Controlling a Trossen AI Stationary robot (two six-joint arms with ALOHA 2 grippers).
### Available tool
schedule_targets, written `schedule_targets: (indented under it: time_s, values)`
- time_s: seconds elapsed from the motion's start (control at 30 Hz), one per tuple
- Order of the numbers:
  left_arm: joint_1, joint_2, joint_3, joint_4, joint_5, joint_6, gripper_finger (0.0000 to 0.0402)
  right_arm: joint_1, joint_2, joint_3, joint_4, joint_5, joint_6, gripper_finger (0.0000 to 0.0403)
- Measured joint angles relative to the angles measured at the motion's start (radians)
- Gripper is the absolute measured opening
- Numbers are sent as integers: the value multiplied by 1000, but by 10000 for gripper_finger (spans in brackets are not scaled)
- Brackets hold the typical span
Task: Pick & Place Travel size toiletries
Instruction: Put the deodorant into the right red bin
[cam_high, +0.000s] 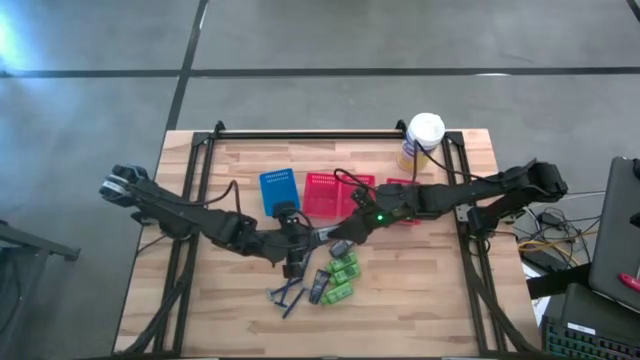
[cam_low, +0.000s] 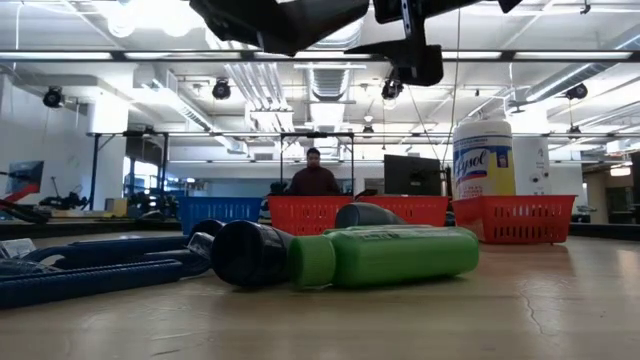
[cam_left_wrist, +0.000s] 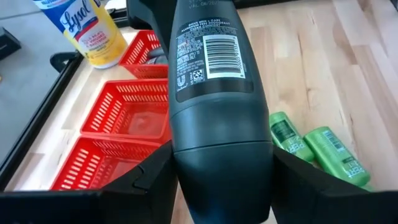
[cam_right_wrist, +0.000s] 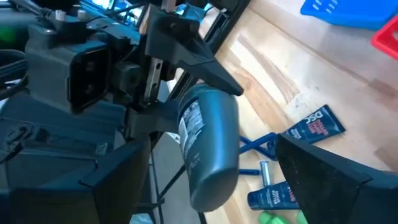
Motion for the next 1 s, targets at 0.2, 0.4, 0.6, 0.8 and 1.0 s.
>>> schedule_targets:
  time_s: [0.2, 0.4, 0.6, 0.8, 1.0]
  values:
    - [3, 1, -1, 60, 0, 15, 201, -3, -3, 0, 6, -16, 20, 279]
    - [18, 5, 0, 79, -1, 24, 201, -3, -1, 0, 5, -27, 29, 253]
    - [21, 5, -1, 99, 2, 25, 201, -2, -1, 0, 6, -34, 38, 219]
    - [21, 5, -2, 103, 4, 25, 201, -2, -1, 0, 6, -31, 46, 171]
    - [21, 5, -3, 100, 1, 26, 201, -2, -1, 0, 0, -31, 53, 128]
